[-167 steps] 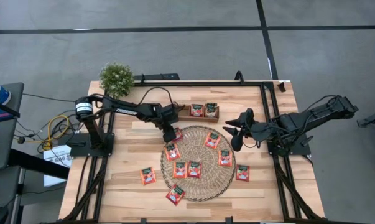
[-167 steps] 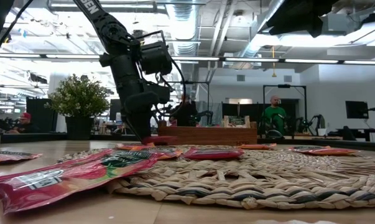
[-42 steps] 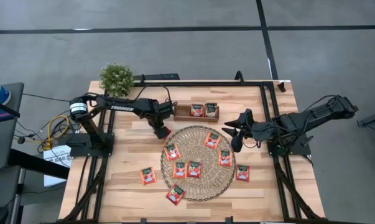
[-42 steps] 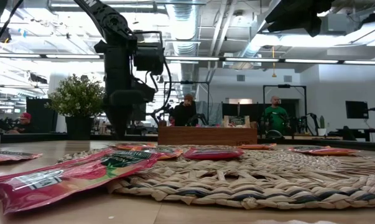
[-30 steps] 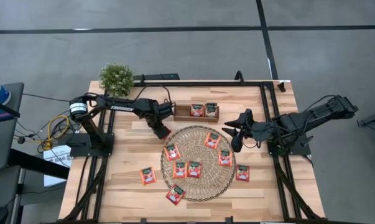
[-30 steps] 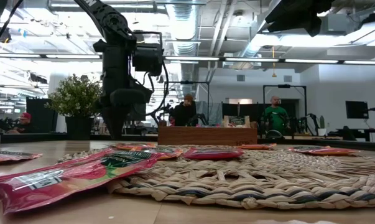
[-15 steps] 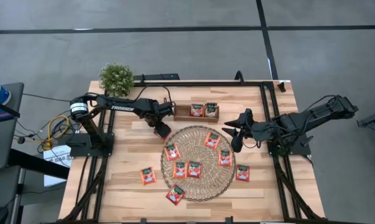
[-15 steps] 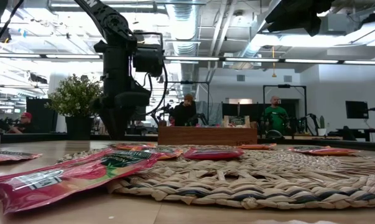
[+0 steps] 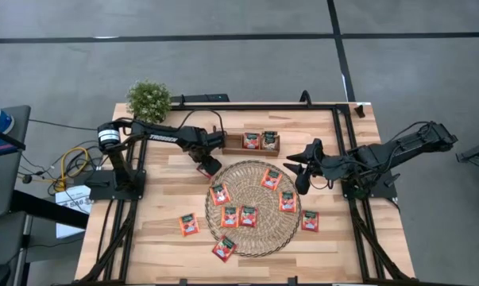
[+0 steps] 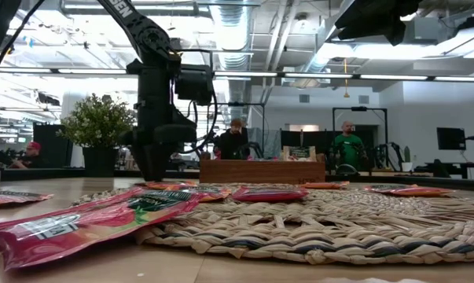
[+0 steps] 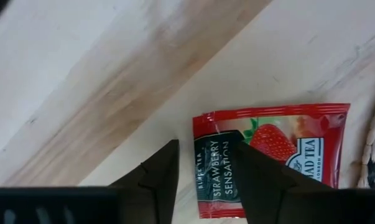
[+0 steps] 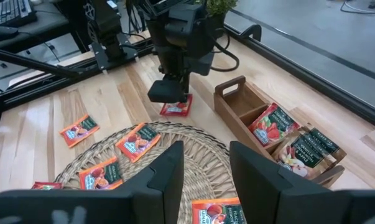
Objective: Pick & Place Tea
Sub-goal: Put the red tea bag into the middle section of the wooden organizer
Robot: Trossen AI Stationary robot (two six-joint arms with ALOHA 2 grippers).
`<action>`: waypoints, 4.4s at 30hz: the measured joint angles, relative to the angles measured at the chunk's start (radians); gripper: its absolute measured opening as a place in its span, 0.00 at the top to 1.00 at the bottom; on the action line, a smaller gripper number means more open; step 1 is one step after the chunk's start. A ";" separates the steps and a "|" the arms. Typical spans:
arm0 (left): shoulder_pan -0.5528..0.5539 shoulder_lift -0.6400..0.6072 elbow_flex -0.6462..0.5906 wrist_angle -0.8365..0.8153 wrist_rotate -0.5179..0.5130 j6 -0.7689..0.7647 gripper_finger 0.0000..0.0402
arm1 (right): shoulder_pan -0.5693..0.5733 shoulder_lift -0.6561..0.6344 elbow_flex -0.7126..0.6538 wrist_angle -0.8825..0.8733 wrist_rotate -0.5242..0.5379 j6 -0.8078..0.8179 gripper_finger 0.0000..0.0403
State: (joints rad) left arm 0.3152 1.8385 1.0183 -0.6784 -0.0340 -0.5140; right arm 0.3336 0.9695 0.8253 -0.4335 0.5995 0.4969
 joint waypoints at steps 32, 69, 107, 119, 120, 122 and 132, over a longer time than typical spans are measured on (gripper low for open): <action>-0.108 -0.224 0.408 -0.138 -0.389 0.325 1.00 | -0.009 0.000 0.000 0.002 0.005 -0.006 0.70; -0.169 0.250 0.607 0.307 -0.582 1.067 1.00 | -0.009 0.000 0.000 -0.006 0.030 -0.008 0.70; -0.167 0.353 0.604 0.361 -0.741 1.156 1.00 | -0.006 0.000 0.000 0.010 0.027 -0.008 0.70; -0.167 0.354 0.604 0.388 -0.715 1.122 1.00 | -0.006 0.000 0.000 0.010 0.027 -0.008 0.70; -0.167 0.353 0.604 0.391 -0.715 1.122 1.00 | -0.006 0.000 0.000 0.010 0.027 -0.008 0.70; -0.167 0.353 0.604 0.394 -0.715 1.123 1.00 | -0.006 0.000 0.000 0.010 0.027 -0.008 0.70; -0.167 0.353 0.604 0.388 -0.717 1.124 1.00 | -0.006 0.000 0.000 0.010 0.027 -0.008 0.70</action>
State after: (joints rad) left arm 0.1483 2.1918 1.6225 -0.2902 -0.7506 0.6098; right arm 0.3271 0.9695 0.8253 -0.4240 0.6266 0.4892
